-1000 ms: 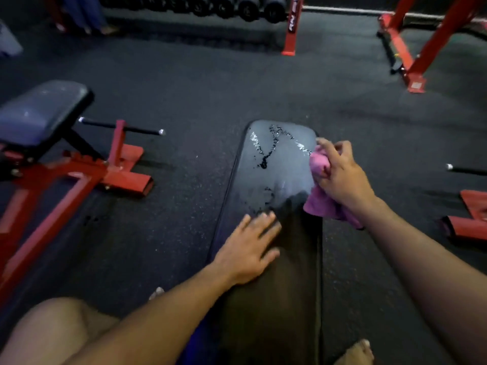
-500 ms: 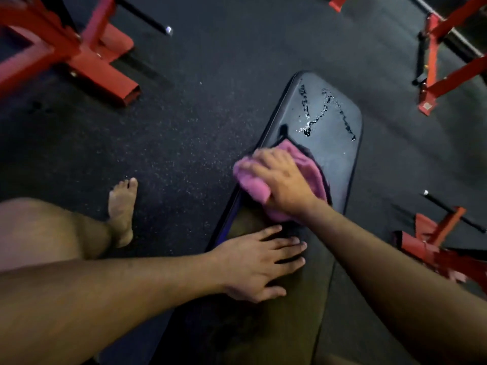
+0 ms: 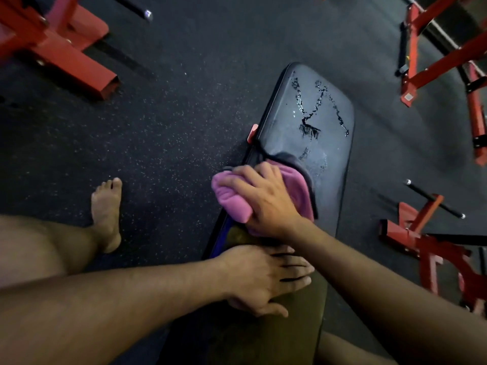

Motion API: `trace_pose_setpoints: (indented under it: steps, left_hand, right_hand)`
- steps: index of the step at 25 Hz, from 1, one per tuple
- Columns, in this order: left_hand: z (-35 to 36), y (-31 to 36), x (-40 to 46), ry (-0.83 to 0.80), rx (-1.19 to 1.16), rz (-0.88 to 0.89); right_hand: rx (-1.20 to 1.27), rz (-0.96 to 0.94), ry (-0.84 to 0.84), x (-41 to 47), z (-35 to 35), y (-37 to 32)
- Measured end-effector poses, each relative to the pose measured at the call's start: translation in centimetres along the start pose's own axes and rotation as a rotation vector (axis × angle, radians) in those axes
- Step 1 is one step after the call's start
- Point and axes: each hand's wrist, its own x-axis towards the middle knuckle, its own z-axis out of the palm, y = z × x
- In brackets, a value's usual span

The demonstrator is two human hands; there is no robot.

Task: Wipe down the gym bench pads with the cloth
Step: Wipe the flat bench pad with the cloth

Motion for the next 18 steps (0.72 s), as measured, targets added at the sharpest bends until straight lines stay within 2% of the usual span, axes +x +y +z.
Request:
trace_pose_setpoints:
  steps: [2, 3, 5, 7, 10, 13, 16, 18]
  left_hand:
    - [0.4, -0.2, 0.1, -0.009, 0.024, 0.01]
    - [0.4, -0.4, 0.2, -0.011, 0.034, 0.016]
    - [0.0, -1.0, 0.8, -0.033, 0.011, 0.003]
    - [-0.7, -1.7, 1.5, -0.064, -0.004, -0.046]
    - [-1.1, -2.2, 1.9, -0.039, 0.016, -0.086]
    - [-0.8, -1.8, 1.7, -0.03, 0.051, -0.102]
    - [-0.7, -1.6, 1.8, 0.007, 0.023, -0.115]
    - [-0.7, -1.9, 2.0, -0.006, 0.039, -0.102]
  right_hand:
    - [-0.056, -0.081, -0.01, 3.9, 0.2, 2.8]
    - [-0.067, -0.027, 0.026, 5.5, 0.2, 4.9]
    - [-0.066, 0.22, 0.183, 6.5, -0.4, 9.5]
    - [-0.024, 0.421, 0.322, 4.2, -0.1, 11.3]
    - [0.041, 0.529, 0.309, -2.4, -0.2, 9.0]
    - [0.149, 0.36, 0.225, -4.2, -0.6, 5.5]
    - [0.131, 0.062, 0.107, 0.6, 0.1, 3.7]
    - [0.055, -0.014, 0.041, 4.1, -0.1, 5.5]
